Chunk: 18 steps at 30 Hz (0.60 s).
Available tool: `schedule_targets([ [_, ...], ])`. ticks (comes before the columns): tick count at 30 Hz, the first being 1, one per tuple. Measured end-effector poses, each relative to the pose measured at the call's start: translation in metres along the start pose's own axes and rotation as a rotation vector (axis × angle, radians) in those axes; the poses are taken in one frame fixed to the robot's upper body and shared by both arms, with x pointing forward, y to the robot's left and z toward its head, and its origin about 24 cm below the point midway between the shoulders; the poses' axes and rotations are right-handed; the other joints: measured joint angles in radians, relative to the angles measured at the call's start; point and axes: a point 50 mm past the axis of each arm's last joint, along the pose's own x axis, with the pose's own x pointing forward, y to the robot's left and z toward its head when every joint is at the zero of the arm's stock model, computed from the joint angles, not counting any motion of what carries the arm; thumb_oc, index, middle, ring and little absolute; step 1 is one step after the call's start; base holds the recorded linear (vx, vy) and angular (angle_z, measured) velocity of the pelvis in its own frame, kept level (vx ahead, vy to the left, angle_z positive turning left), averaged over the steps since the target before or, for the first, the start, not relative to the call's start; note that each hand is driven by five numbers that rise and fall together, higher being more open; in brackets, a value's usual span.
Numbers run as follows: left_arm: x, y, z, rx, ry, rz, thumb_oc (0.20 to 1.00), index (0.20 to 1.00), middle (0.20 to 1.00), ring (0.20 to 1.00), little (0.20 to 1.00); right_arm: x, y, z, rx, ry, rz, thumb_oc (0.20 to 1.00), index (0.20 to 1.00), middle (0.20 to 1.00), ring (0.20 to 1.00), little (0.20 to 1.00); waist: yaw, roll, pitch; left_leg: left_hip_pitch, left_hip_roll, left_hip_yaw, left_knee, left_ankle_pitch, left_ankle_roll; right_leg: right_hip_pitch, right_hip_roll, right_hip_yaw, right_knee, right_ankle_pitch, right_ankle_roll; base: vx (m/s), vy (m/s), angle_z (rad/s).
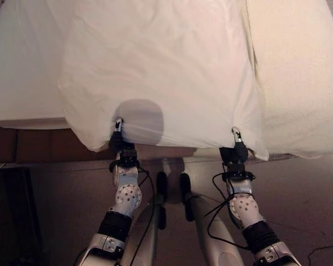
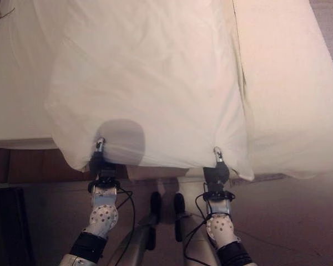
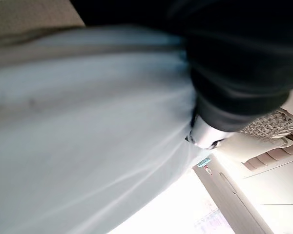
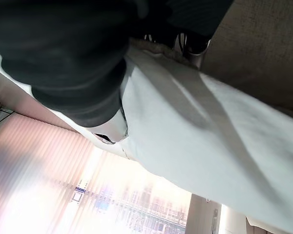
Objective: Make the bed
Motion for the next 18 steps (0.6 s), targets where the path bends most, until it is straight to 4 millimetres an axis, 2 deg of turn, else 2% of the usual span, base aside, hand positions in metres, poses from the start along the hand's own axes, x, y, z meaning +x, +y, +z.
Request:
schedule_targets([
  [1, 0.000, -0.002, -0.002, -0.003, 0.004, -0.005, 0.200, 0.200, 0.200, 0.200, 0.200, 0.000, -0.002, 0.002, -0.008, -0.002, -0.005, 0.200, 0.200, 0.200, 0.200, 0.200, 0.001, 0.000, 0.000, -0.004, -0.008, 0.004, 0.011, 0.014, -0.023, 0.001, -0.010, 0.003, -0.001, -0.002, -0.010, 0.00, -0.067, 0.57],
  [2, -0.001, 0.000, -0.001, 0.006, 0.002, -0.001, 0.200, 0.200, 0.200, 0.200, 0.200, 0.001, -0.003, 0.002, -0.020, 0.004, -0.007, 0.200, 0.200, 0.200, 0.200, 0.200, 0.017, 0.005, -0.002, -0.003, 0.000, 0.008, 0.039, -0.008, -0.042, 0.005, -0.018, 0.007, 0.002, -0.002, -0.023, 0.00, -0.042, -0.05],
  [3, -0.002, 0.001, -0.001, 0.007, 0.002, 0.002, 0.200, 0.200, 0.200, 0.200, 0.200, 0.002, -0.003, 0.002, -0.019, 0.006, -0.007, 0.200, 0.200, 0.200, 0.200, 0.200, 0.021, 0.005, -0.002, -0.004, 0.011, 0.021, 0.070, -0.036, -0.030, 0.006, -0.018, 0.004, 0.004, 0.000, -0.026, 0.03, -0.009, -0.26],
  [4, -0.001, 0.000, 0.000, 0.003, -0.004, 0.002, 0.200, 0.200, 0.200, 0.200, 0.200, 0.002, -0.001, 0.001, -0.018, 0.008, -0.003, 0.200, 0.200, 0.200, 0.200, 0.200, 0.021, 0.006, -0.003, -0.014, 0.047, 0.032, 0.148, -0.098, -0.009, 0.005, -0.033, -0.028, 0.000, 0.008, -0.033, 0.04, 0.024, -0.12],
  [5, 0.001, -0.003, 0.000, 0.007, -0.007, -0.012, 0.200, 0.200, 0.200, 0.200, 0.200, 0.005, 0.001, 0.002, -0.018, 0.003, 0.010, 0.200, 0.200, 0.200, 0.200, 0.200, 0.016, 0.005, -0.005, -0.016, 0.097, -0.007, 0.179, -0.131, -0.011, 0.001, -0.042, -0.033, -0.006, 0.010, -0.042, 0.06, 0.057, 0.01],
  [6, 0.002, -0.006, -0.001, 0.010, -0.008, -0.023, 0.200, 0.200, 0.200, 0.200, 0.200, 0.005, 0.001, 0.004, -0.021, 0.000, 0.010, 0.200, 0.200, 0.200, 0.200, 0.200, 0.017, 0.006, -0.005, -0.007, 0.122, -0.021, 0.157, -0.137, -0.013, -0.004, -0.041, -0.036, -0.009, 0.013, -0.042, 0.04, 0.111, 0.15],
  [8, 0.004, -0.012, 0.002, 0.005, -0.020, -0.036, 0.200, 0.200, 0.200, 0.200, 0.200, 0.008, 0.005, 0.005, -0.024, -0.002, 0.026, 0.200, 0.200, 0.200, 0.200, 0.200, 0.021, 0.005, -0.006, 0.022, 0.231, -0.169, 0.028, -0.135, -0.029, -0.037, -0.043, -0.025, 0.016, 0.019, -0.032, 0.05, 0.221, 0.04],
  [9, 0.004, -0.013, 0.003, 0.006, -0.023, -0.040, 0.200, 0.200, 0.200, 0.200, 0.200, 0.008, 0.004, 0.005, -0.022, -0.004, 0.021, 0.200, 0.200, 0.200, 0.200, 0.200, 0.021, 0.005, -0.005, 0.023, 0.250, -0.184, -0.005, -0.134, -0.025, -0.046, -0.033, -0.021, 0.023, 0.011, -0.041, 0.08, 0.327, -0.06],
  [10, 0.005, -0.014, 0.003, 0.028, -0.031, -0.045, 0.200, 0.200, 0.200, 0.200, 0.200, 0.011, 0.006, 0.005, -0.018, -0.010, 0.030, 0.200, 0.200, 0.200, 0.200, 0.200, 0.026, 0.005, -0.005, 0.023, 0.321, -0.199, -0.064, -0.134, -0.028, -0.065, -0.029, -0.015, 0.038, 0.011, -0.027, 0.06, 0.231, -0.07],
  [13, 0.004, -0.014, 0.001, 0.029, -0.027, -0.039, 0.200, 0.200, 0.200, 0.200, 0.200, 0.010, 0.004, 0.006, -0.017, -0.015, 0.019, 0.200, 0.200, 0.200, 0.200, 0.200, 0.039, 0.010, -0.008, 0.043, 0.401, -0.192, -0.164, -0.127, -0.040, -0.083, -0.035, -0.004, 0.080, -0.008, 0.013, 0.04, 0.467, -0.18],
  [14, 0.005, -0.015, 0.001, 0.029, -0.026, -0.046, 0.200, 0.200, 0.200, 0.200, 0.200, 0.011, 0.005, 0.006, -0.015, -0.015, 0.024, 0.200, 0.200, 0.200, 0.200, 0.200, 0.052, 0.013, -0.010, 0.052, 0.410, -0.138, -0.176, -0.125, -0.042, -0.088, -0.048, -0.023, 0.083, -0.006, 0.028, -0.01, 0.501, -0.23],
  [15, 0.003, -0.013, 0.000, 0.030, -0.024, -0.038, 0.200, 0.200, 0.200, 0.200, 0.200, 0.011, 0.004, 0.007, -0.020, -0.015, 0.023, 0.200, 0.200, 0.200, 0.200, 0.200, 0.047, 0.020, -0.015, 0.053, 0.407, -0.119, -0.171, -0.127, -0.032, -0.090, -0.052, -0.033, 0.087, -0.005, 0.040, -0.04, 0.536, -0.33],
  [16, 0.001, -0.011, -0.001, 0.024, -0.020, -0.028, 0.200, 0.200, 0.200, 0.200, 0.200, 0.012, 0.006, 0.008, -0.024, -0.020, 0.033, 0.200, 0.200, 0.200, 0.200, 0.200, 0.049, 0.045, -0.028, 0.054, 0.388, -0.126, -0.161, -0.119, -0.023, -0.107, -0.051, -0.035, 0.098, -0.005, 0.065, 0.00, 0.564, -0.30],
  [17, 0.003, -0.014, -0.003, 0.020, -0.019, -0.040, 0.200, 0.200, 0.200, 0.200, 0.200, 0.012, 0.008, 0.009, -0.014, -0.030, 0.038, 0.200, 0.200, 0.200, 0.200, 0.200, 0.053, 0.048, -0.035, 0.010, 0.350, -0.170, -0.127, -0.057, -0.072, -0.129, -0.082, -0.034, 0.093, -0.001, 0.098, 0.00, 0.561, -0.22],
  [18, 0.004, -0.016, -0.004, 0.017, -0.017, -0.044, 0.200, 0.200, 0.200, 0.200, 0.200, 0.012, 0.007, 0.011, -0.009, -0.041, 0.035, 0.200, 0.200, 0.200, 0.200, 0.200, 0.051, 0.048, -0.037, -0.005, 0.331, -0.167, -0.108, -0.062, -0.079, -0.132, -0.100, -0.024, 0.085, 0.003, 0.108, 0.09, 0.678, 0.18],
])
